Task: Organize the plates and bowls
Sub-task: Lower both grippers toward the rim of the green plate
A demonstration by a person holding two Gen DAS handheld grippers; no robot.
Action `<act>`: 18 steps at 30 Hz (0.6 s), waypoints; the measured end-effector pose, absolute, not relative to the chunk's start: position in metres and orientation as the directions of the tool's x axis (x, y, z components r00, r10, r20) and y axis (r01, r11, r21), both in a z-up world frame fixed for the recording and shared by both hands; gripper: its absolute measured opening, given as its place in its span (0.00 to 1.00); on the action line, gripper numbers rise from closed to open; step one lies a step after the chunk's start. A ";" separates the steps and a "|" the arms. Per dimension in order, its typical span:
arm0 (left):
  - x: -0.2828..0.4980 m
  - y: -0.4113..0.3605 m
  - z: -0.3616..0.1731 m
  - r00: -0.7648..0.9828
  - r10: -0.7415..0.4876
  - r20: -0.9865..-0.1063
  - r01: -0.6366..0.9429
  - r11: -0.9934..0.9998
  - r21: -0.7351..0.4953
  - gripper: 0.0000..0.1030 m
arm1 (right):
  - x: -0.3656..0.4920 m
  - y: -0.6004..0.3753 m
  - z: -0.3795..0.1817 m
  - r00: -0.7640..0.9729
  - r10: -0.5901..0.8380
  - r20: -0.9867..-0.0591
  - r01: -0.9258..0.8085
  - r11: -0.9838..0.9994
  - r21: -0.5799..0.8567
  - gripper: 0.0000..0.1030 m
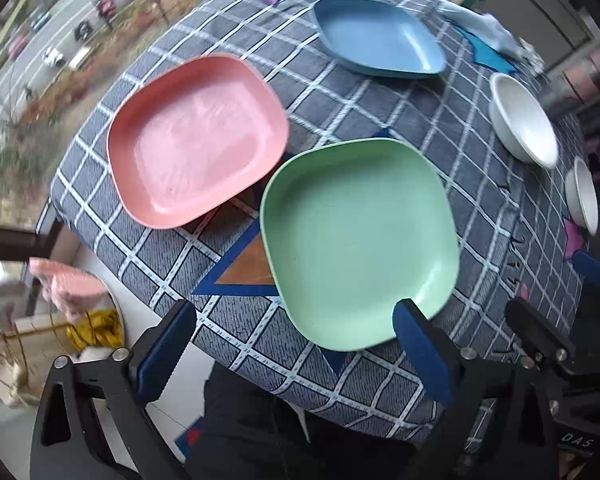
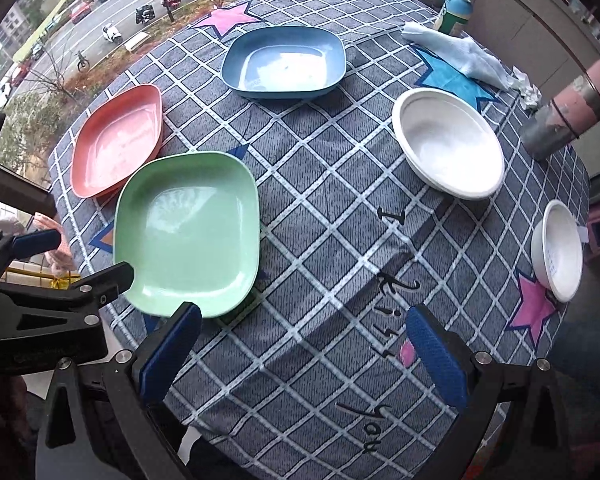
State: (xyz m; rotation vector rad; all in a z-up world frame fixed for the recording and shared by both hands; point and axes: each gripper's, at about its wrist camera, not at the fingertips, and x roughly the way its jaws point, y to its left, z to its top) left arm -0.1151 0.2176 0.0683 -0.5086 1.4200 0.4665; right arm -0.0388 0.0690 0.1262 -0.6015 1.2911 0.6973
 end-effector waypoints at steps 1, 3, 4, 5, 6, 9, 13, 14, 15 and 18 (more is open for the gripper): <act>-0.116 0.221 0.065 0.091 -0.003 -0.996 -0.601 0.797 -0.057 0.95 | -0.037 0.071 0.124 0.134 0.126 -0.983 -0.754 0.657 -0.019 1.00; -0.117 0.227 0.061 0.085 -0.008 -0.996 -0.623 0.780 -0.059 0.93 | -0.033 0.076 0.119 0.134 0.119 -0.984 -0.755 0.655 -0.023 1.00; -0.118 0.229 0.061 0.085 -0.009 -0.996 -0.627 0.777 -0.061 0.93 | -0.030 0.079 0.117 0.130 0.117 -0.985 -0.756 0.655 -0.022 1.00; -0.118 0.230 0.061 0.087 -0.011 -0.996 -0.629 0.775 -0.064 0.93 | -0.030 0.080 0.117 0.130 0.116 -0.985 -0.756 0.654 -0.023 1.00; -0.119 0.231 0.061 0.090 -0.012 -0.996 -0.630 0.774 -0.066 0.92 | -0.029 0.081 0.117 0.131 0.116 -0.985 -0.757 0.653 -0.024 1.00; -0.120 0.232 0.063 0.094 -0.015 -0.995 -0.629 0.774 -0.071 0.82 | -0.031 0.082 0.119 0.130 0.119 -0.984 -0.759 0.650 -0.022 1.00; -0.118 0.235 0.060 0.085 -0.034 -0.996 -0.637 0.767 -0.080 0.68 | -0.036 0.089 0.116 0.122 0.120 -0.985 -0.778 0.628 -0.020 0.97; -0.118 0.235 0.058 0.077 -0.032 -0.997 -0.638 0.766 -0.074 0.66 | -0.036 0.091 0.115 0.118 0.125 -0.985 -0.781 0.624 -0.014 0.87; -0.117 0.235 0.056 0.072 -0.031 -0.997 -0.640 0.765 -0.070 0.66 | -0.036 0.093 0.112 0.107 0.125 -0.986 -0.783 0.622 -0.006 0.81; -0.117 0.234 0.048 0.058 -0.033 -0.998 -0.650 0.758 -0.062 0.63 | -0.029 0.098 0.099 0.069 0.101 -0.992 -0.775 0.631 0.010 0.68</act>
